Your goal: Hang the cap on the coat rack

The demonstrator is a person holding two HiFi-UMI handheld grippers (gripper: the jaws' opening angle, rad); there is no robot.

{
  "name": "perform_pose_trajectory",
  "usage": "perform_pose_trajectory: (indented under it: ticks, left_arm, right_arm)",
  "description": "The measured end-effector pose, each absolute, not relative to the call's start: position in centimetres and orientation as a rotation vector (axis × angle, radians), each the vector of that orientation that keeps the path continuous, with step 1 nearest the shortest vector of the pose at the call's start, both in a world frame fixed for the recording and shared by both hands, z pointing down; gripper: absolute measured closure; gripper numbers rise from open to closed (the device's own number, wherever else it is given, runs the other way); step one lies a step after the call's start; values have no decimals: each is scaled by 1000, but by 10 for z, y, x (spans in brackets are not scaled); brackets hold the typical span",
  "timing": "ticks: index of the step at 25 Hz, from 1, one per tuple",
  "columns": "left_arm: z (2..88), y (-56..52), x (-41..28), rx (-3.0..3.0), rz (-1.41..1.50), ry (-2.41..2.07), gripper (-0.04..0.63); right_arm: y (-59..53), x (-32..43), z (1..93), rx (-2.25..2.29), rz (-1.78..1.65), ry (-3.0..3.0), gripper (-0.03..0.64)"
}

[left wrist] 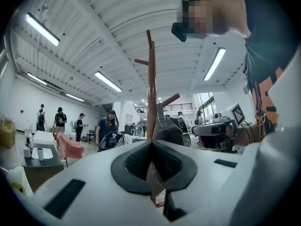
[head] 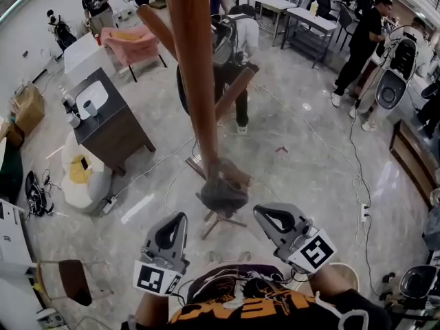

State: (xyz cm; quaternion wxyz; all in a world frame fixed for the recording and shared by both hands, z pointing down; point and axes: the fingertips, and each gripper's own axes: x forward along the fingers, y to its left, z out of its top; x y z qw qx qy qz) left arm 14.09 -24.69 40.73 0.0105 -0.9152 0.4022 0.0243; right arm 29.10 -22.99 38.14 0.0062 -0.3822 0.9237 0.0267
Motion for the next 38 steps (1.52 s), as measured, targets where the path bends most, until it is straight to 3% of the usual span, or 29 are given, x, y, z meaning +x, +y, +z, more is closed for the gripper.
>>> perform_pose_trajectory:
  ticks: [11, 38]
  left_arm:
    - [377, -225, 138, -2873, 103, 1212, 572]
    - [370, -221, 157, -2875, 129, 1153, 572]
  right_arm:
    - [-208, 317, 365, -1219, 81, 2841, 603]
    - [-216, 292, 362, -1133, 98, 2864, 603]
